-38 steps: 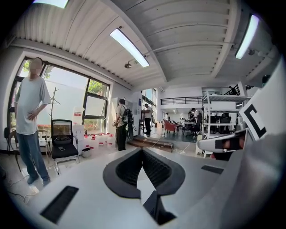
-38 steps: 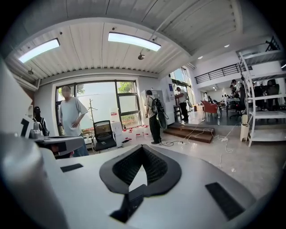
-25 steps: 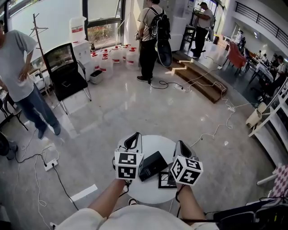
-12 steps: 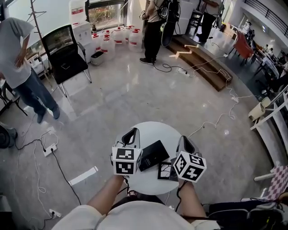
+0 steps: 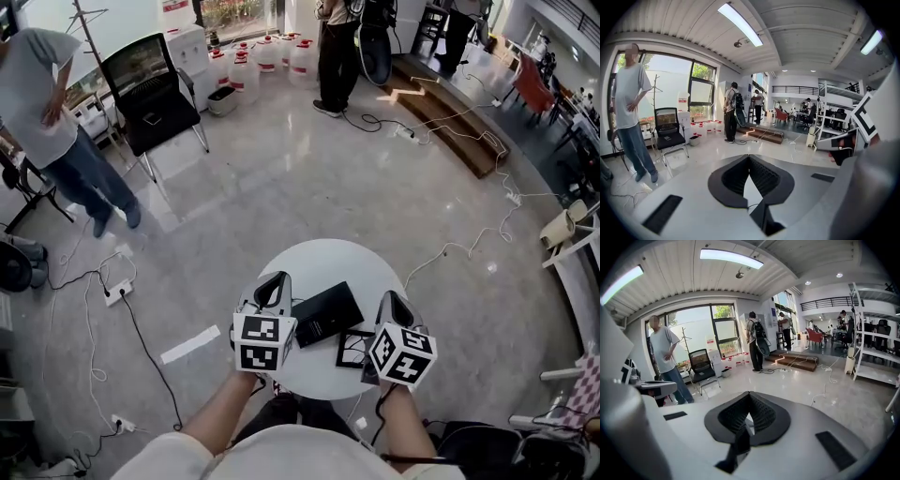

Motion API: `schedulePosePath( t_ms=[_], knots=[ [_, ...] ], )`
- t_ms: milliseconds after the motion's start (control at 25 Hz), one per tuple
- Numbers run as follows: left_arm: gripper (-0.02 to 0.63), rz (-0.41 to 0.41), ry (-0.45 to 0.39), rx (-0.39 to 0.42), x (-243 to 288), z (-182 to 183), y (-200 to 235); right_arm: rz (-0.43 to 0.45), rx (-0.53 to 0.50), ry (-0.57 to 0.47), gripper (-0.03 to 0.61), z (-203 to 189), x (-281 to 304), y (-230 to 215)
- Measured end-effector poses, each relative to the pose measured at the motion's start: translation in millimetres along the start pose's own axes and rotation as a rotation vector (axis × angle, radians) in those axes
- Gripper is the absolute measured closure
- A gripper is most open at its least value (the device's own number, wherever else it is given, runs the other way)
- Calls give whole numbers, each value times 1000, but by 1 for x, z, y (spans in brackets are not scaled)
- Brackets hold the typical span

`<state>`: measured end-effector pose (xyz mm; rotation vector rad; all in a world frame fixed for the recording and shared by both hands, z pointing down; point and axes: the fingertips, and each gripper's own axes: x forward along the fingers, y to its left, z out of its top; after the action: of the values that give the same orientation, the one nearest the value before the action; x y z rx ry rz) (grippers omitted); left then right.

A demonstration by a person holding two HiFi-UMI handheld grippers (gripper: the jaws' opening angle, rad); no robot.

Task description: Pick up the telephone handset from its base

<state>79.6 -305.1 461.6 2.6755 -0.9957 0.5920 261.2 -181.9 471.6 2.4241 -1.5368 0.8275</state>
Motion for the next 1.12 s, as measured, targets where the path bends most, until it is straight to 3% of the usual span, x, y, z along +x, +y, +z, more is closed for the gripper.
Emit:
schedulePosePath(
  t_ms=[320,760,840,1040,1120],
  knots=[
    [597,52,67,-76,5,-47,2,18,13,62,555,-39,13,-10],
    [597,38,210,-54,15,-119,2,35,30,179,555,-97,26,-13],
    [597,9,221,-42,20,-124,0,35,33,188,555,-102,28,-14],
    [595,-171,291,29,31,-140,-21,34,25,211,555,-110,28,-13],
    [595,-208,304,44,35,-142,-23,33,22,215,555,-111,28,-13]
  ],
)
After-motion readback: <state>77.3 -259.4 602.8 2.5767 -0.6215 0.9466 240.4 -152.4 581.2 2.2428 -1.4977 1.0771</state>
